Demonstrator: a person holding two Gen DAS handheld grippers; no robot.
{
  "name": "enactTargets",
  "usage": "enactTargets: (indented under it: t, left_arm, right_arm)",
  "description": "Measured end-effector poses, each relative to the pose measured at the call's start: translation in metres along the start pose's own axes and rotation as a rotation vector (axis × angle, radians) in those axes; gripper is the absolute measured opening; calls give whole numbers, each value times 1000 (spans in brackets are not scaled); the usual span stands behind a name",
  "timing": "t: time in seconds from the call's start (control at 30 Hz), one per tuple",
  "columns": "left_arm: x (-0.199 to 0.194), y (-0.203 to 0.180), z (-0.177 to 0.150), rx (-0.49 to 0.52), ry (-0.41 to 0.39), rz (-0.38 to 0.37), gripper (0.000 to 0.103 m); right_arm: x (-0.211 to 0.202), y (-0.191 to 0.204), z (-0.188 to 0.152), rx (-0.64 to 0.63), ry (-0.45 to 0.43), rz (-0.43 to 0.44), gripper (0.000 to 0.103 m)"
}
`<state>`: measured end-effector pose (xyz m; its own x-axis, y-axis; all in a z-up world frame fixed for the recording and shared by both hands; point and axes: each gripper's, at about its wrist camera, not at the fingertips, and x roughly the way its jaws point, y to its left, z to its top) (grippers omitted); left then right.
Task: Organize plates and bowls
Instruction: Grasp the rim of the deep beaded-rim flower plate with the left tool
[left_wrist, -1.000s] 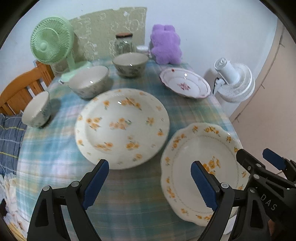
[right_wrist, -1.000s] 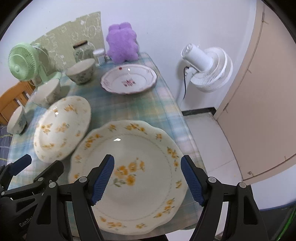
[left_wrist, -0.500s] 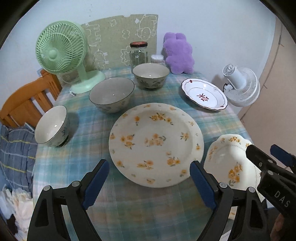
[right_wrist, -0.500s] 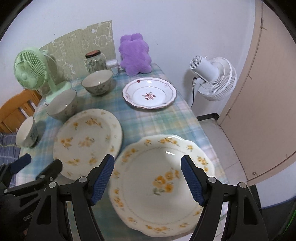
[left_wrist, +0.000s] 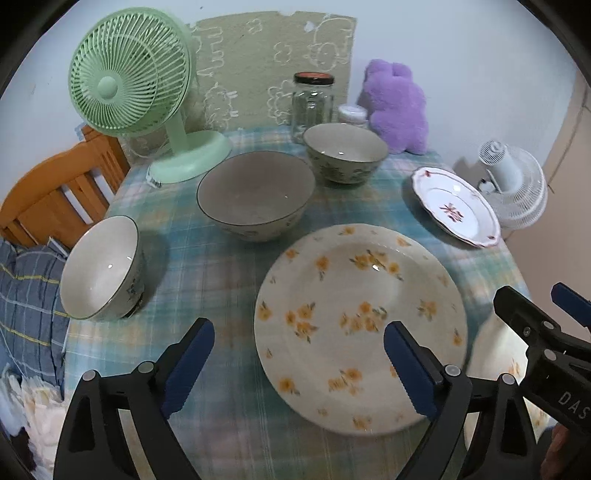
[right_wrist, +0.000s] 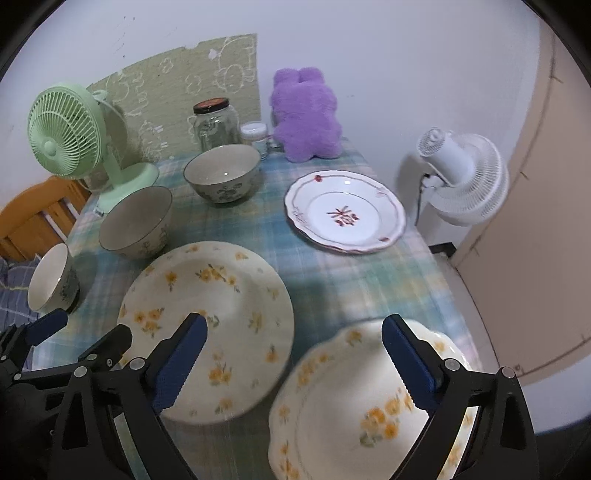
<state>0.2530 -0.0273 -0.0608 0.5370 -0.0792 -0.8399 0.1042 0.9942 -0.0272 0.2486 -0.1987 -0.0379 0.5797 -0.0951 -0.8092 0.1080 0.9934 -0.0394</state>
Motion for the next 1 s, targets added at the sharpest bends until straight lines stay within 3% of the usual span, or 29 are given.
enactTargets:
  t: [0.27,0.33,0.53,0.67,1.0]
  left_arm:
    - [36,-3,8,-19,28,14,93]
    - [45,-4,8,-29,43,24,89]
    - [64,-6,7,-56,80,29,75]
    - [71,-10,5,-44,81,71,73]
    - [86,-4,3,-52,126,85,66]
  right_arm:
    - [49,9,17,-31,33,40,97]
    - [60,12,19,-43,53,79,97]
    - [90,16,25,-63,93,82,96]
    - [108,18,25,-69,134,98,88]
    - [136,26,20,-82,220,113,76]
